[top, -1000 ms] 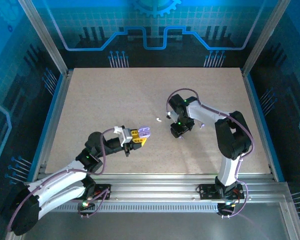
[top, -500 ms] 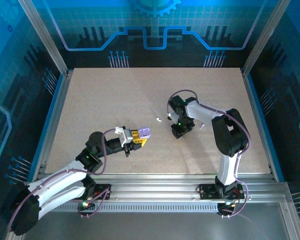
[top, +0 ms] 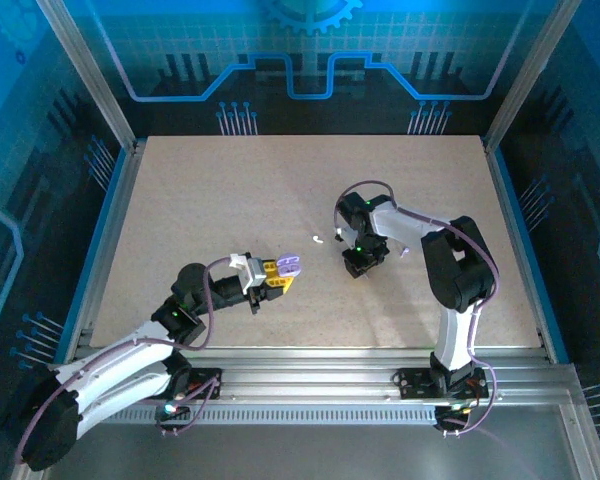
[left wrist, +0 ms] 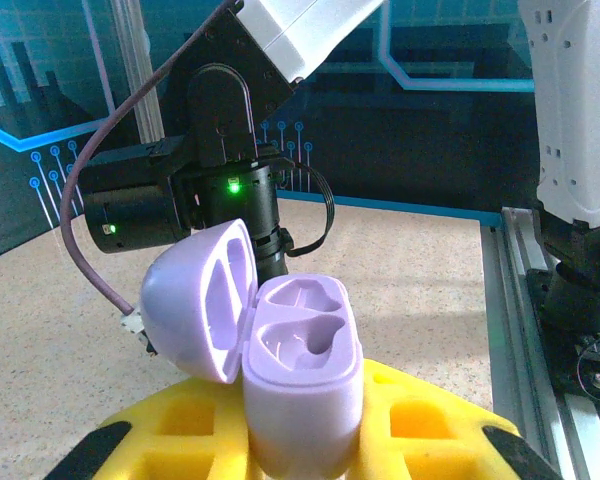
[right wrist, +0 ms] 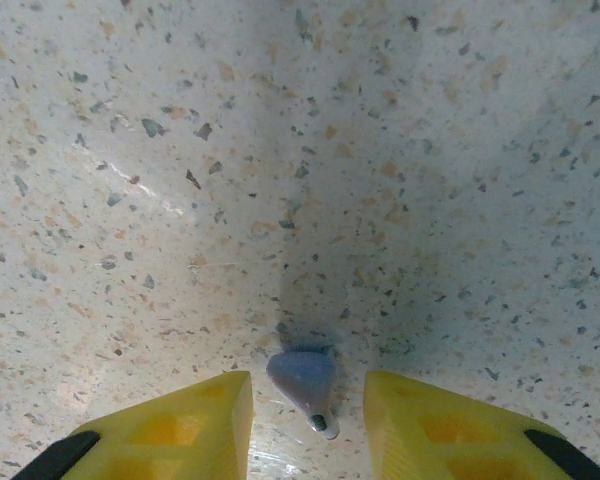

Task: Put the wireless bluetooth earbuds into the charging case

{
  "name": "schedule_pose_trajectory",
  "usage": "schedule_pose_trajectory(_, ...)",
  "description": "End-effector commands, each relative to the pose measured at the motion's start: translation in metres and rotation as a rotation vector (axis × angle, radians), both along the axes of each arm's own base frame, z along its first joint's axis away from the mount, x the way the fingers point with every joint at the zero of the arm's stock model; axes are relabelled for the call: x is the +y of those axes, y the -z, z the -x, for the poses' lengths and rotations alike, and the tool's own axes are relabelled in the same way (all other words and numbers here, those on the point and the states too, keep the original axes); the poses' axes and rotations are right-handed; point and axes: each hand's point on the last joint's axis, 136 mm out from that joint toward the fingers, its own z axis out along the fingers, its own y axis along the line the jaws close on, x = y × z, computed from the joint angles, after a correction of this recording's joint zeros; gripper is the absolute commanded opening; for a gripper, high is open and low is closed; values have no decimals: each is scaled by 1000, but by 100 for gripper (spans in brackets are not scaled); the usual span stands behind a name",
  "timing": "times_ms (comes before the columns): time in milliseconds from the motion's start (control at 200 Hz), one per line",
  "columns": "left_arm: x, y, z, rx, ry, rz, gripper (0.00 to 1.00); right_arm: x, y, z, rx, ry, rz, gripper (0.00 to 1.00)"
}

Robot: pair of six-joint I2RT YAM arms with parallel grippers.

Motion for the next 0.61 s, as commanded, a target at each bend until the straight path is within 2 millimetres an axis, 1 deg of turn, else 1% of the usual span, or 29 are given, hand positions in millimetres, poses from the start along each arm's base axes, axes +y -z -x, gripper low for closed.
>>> schedule_pose_trajectory(0, 2, 3, -2, -15, -12, -8, 12, -6, 5, 4, 33, 33, 21, 35)
schedule_pose_trajectory(410, 2, 1, -2, -17, -12, -8, 12, -9, 13, 3, 38, 30, 51, 38)
schedule_pose_trajectory(600, 2, 2, -2, -18, -12, -12, 12, -12, 15, 2, 27, 29, 77, 32)
